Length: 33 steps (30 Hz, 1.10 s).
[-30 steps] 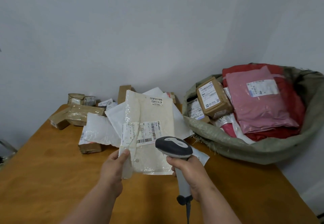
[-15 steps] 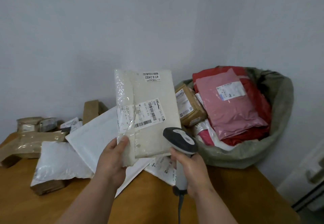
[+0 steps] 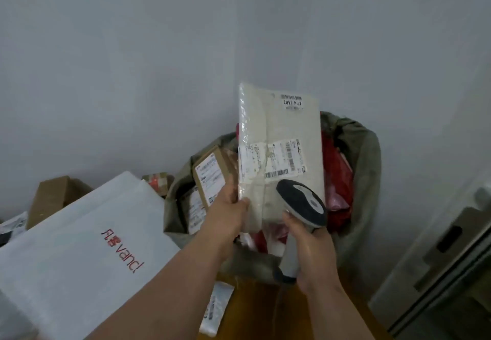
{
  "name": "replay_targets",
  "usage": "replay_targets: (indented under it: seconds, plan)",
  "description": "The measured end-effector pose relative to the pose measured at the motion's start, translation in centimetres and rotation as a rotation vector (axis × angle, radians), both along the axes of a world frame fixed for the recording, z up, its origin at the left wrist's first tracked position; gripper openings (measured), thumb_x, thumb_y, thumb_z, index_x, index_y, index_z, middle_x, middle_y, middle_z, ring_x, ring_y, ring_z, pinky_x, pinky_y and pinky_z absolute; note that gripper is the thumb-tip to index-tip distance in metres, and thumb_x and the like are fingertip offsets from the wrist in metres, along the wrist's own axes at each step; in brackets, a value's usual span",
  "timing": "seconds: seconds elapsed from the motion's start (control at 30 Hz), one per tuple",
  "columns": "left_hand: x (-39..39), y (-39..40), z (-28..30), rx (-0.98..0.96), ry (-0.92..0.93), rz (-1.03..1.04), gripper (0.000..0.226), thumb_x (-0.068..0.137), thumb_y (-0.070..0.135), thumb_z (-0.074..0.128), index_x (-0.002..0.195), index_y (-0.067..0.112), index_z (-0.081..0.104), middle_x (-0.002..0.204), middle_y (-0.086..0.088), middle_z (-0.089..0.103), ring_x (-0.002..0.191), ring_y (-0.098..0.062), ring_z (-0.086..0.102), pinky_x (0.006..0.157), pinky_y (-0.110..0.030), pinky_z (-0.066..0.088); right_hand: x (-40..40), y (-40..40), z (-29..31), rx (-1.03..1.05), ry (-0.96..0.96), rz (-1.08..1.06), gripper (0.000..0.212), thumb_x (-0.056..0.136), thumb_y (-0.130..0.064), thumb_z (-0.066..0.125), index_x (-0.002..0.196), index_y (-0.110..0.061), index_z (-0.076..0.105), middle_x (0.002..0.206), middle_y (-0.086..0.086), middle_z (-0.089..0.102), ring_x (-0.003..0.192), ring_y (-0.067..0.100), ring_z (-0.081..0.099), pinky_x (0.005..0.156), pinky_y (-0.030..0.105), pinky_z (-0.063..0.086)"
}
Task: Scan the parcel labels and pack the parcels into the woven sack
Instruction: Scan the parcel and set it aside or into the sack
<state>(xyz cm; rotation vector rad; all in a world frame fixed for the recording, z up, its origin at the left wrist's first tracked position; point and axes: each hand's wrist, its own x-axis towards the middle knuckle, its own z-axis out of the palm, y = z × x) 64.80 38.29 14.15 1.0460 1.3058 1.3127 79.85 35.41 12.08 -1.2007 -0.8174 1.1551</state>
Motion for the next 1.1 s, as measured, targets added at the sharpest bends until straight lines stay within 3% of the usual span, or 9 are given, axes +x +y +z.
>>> replay_targets:
  seconds: [0.07, 0.17, 0.27, 0.37, 0.43, 0.63, 0.73, 0.9, 1.1]
  plan:
    - [2.3, 1.4, -0.6, -0.046, 0.186, -0.074, 0.076, 0.099, 0.01, 0.051, 0.151, 0.053, 0.018, 0.152, 0.008, 0.041, 0.135, -0.019, 0.042, 0.11, -0.046, 0.041, 1.8, 1.3, 0.1, 0.019, -0.053, -0.012, 0.067, 0.08, -0.029, 0.082, 0.14, -0.029, 0.051, 0.129, -0.006, 0.062, 0.12, 0.019, 0.057, 0.109, 0.047, 0.043]
    - [4.1, 1.9, -2.3, -0.103, 0.301, -0.156, 0.058, 0.097, 0.018, 0.058, 0.125, 0.066, 0.043, 0.138, 0.017, 0.053, 0.124, -0.011, 0.051, 0.093, -0.03, 0.05, 3.7, 3.0, 0.1, -0.024, -0.157, 0.066, 0.054, 0.083, -0.028, 0.079, 0.132, -0.027, 0.058, 0.124, -0.006, 0.064, 0.117, 0.017, 0.058, 0.107, 0.045, 0.045]
    - [4.0, 1.4, -3.5, -0.15, 0.359, -0.13, 0.048, 0.099, 0.025, 0.055, 0.097, 0.071, 0.046, 0.103, 0.03, 0.057, 0.095, 0.002, 0.056, 0.075, -0.019, 0.048, 4.0, 4.2, -0.1, -0.077, -0.248, 0.184, 0.024, 0.084, -0.028, 0.078, 0.105, -0.028, 0.066, 0.102, -0.006, 0.07, 0.092, 0.009, 0.062, 0.088, 0.036, 0.051]
    - [3.0, 1.0, -3.9, -0.129, 0.422, -0.037, 0.038, 0.1, 0.028, 0.054, 0.128, 0.053, 0.051, 0.119, 0.022, 0.054, 0.099, 0.003, 0.053, 0.081, -0.015, 0.045, 3.3, 4.7, -0.1, -0.079, -0.249, 0.222, 0.018, 0.084, -0.03, 0.078, 0.094, -0.032, 0.064, 0.097, -0.011, 0.069, 0.095, 0.011, 0.062, 0.091, 0.037, 0.05]
    - [1.8, 0.3, -3.4, -0.096, 0.457, 0.051, 0.041, 0.101, 0.027, 0.052, 0.138, 0.042, 0.05, 0.114, 0.024, 0.053, 0.087, 0.011, 0.048, 0.065, -0.006, 0.04, 2.4, 4.6, 0.2, -0.078, -0.222, 0.237, 0.018, 0.083, -0.033, 0.078, 0.089, -0.034, 0.062, 0.097, -0.012, 0.068, 0.093, 0.011, 0.061, 0.087, 0.037, 0.05]
    - [-4.5, -3.8, -2.4, -0.051, 0.394, 0.367, 0.037, 0.099, 0.018, 0.055, 0.135, 0.029, 0.059, 0.12, 0.011, 0.06, 0.103, -0.005, 0.058, 0.087, -0.024, 0.046, -3.4, 1.8, 1.6, -0.049, -0.245, 0.4, 0.025, 0.079, -0.036, 0.081, 0.099, -0.032, 0.067, 0.09, -0.007, 0.073, 0.084, 0.009, 0.066, 0.061, 0.021, 0.049]
    - [-9.0, -7.0, -3.4, -0.094, 0.328, 0.482, 0.034, 0.1, 0.018, 0.056, 0.133, 0.026, 0.06, 0.122, 0.007, 0.063, 0.104, -0.01, 0.057, 0.086, -0.026, 0.043, -7.5, -0.3, 1.8, -0.074, -0.324, 0.51, 0.029, 0.078, -0.036, 0.082, 0.102, -0.026, 0.07, 0.091, -0.003, 0.075, 0.091, 0.016, 0.068, 0.078, 0.033, 0.056]
    - [-17.9, -13.8, -6.4, -0.257, 0.264, 0.555, 0.036, 0.102, 0.02, 0.054, 0.137, 0.024, 0.055, 0.12, 0.008, 0.057, 0.106, -0.013, 0.052, 0.09, -0.029, 0.043, -15.7, -4.5, -0.1, -0.135, -0.345, 0.624, 0.02, 0.08, -0.028, 0.081, 0.094, -0.022, 0.069, 0.084, 0.001, 0.072, 0.085, 0.017, 0.067, 0.067, 0.029, 0.047]
    - [-25.3, -20.5, -11.2, -0.463, 0.183, 0.544, 0.042, 0.1, 0.02, 0.054, 0.142, 0.018, 0.049, 0.124, -0.002, 0.057, 0.11, -0.021, 0.056, 0.086, -0.032, 0.043, -22.3, -7.9, -4.7, -0.235, -0.438, 0.647, 0.021, 0.078, -0.03, 0.082, 0.093, -0.026, 0.067, 0.082, -0.004, 0.075, 0.088, 0.018, 0.071, 0.084, 0.044, 0.057]
